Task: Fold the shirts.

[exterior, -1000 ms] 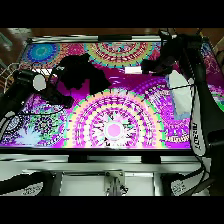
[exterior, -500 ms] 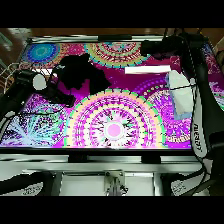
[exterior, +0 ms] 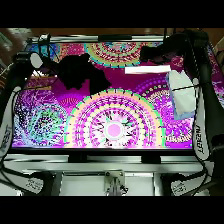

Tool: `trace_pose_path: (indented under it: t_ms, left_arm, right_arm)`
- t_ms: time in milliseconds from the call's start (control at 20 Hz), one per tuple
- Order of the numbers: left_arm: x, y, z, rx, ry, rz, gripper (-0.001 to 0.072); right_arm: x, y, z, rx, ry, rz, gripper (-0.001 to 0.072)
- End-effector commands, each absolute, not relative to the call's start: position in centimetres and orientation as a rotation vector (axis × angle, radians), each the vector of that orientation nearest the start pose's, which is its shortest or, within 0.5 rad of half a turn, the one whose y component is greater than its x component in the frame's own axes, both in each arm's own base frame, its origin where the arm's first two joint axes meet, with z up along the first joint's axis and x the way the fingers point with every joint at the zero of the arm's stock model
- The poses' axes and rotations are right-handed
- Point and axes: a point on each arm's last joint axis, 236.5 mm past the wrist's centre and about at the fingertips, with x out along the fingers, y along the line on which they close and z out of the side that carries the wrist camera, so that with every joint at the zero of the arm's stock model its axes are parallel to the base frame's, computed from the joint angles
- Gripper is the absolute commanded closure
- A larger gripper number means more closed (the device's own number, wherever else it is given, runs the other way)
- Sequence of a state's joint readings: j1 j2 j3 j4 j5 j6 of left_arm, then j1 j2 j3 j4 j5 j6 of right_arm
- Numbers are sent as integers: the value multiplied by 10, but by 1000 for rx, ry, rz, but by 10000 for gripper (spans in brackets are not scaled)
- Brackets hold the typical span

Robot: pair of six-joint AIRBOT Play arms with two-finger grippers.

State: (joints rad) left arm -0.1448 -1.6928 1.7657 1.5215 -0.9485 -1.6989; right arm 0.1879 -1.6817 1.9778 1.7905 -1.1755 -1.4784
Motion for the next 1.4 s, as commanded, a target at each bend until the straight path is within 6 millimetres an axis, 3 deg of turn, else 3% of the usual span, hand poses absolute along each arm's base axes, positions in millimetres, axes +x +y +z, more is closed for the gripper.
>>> trace_pose_path:
  t_ms: [0,150,250,500,600,650,750,800,900,950,1100,1200,1250,1350]
  left_arm:
    - [622,-76,44,-62,852,-98,-4]
    - [632,-58,-6,128,908,-84,-4]
    - [633,-52,-33,152,948,-75,-4]
    - [638,-66,-68,160,962,-98,11]
    - [639,-71,-78,161,964,-104,171]
    - [639,-73,-82,162,967,-106,290]
    - [639,-72,-80,162,967,-106,671]
    - [639,-74,-72,162,957,-107,674]
    - [642,-80,-27,161,885,-114,675]
    - [643,-86,11,160,820,-121,675]
    - [620,-114,163,150,574,-163,675]
    - [572,-144,282,138,367,-224,675]
    - [538,-159,337,128,265,-264,675]
    - [468,-180,417,108,119,-342,674]
  right_arm:
    - [495,148,119,67,1102,340,157]
    - [475,145,110,52,1193,346,157]
    - [468,144,107,47,1226,347,157]
    - [464,144,106,47,1242,351,157]
    - [464,146,106,52,1242,357,157]
    - [463,147,107,57,1245,363,157]
    - [450,155,106,75,1290,402,157]
    - [443,159,106,83,1314,424,157]
    - [448,158,106,67,1294,428,157]
    - [453,155,107,64,1275,412,157]
    - [467,152,120,62,1190,386,157]
    - [474,138,151,29,1075,337,157]
    - [476,128,174,7,1002,303,157]
    - [469,101,234,-46,830,220,157]
